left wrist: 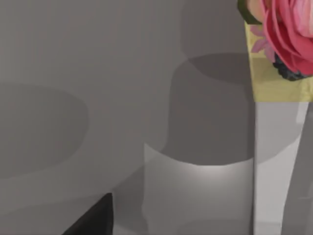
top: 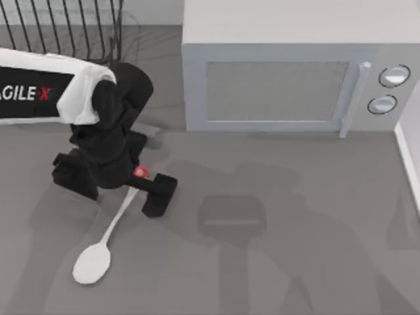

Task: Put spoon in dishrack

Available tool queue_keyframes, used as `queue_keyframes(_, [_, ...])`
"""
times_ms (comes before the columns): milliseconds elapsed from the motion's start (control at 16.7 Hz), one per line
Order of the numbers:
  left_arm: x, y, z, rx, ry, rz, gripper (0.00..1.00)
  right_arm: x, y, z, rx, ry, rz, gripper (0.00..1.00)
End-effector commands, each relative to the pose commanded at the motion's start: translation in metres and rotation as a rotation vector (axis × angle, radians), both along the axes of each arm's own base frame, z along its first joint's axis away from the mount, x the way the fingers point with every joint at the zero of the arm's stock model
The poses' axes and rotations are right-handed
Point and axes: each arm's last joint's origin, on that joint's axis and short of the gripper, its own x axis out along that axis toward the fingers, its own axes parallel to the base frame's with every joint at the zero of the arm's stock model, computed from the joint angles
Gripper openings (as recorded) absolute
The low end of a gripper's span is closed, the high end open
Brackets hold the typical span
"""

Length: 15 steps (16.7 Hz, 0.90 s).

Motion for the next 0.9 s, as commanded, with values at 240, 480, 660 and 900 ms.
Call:
queue_keyframes(240, [0.0000, 0.0000, 0.0000, 0.000, 0.000, 0.000, 0.70, 0.0000, 0.0000, 0.0000, 0.000, 0.000, 0.000, 1.00])
queue_keyframes(480, [0.0000, 0.0000, 0.0000, 0.000, 0.000, 0.000, 0.40, 0.0000, 0.0000, 0.0000, 0.000, 0.000, 0.000, 1.00])
queue_keyframes(660, [0.0000, 0.0000, 0.0000, 0.000, 0.000, 0.000, 0.17, 0.0000, 0.0000, 0.0000, 0.000, 0.000, 0.000, 1.00])
queue_keyframes(900, [0.0000, 0.0000, 0.0000, 0.000, 0.000, 0.000, 0.00, 0.0000, 0.0000, 0.0000, 0.000, 0.000, 0.000, 1.00])
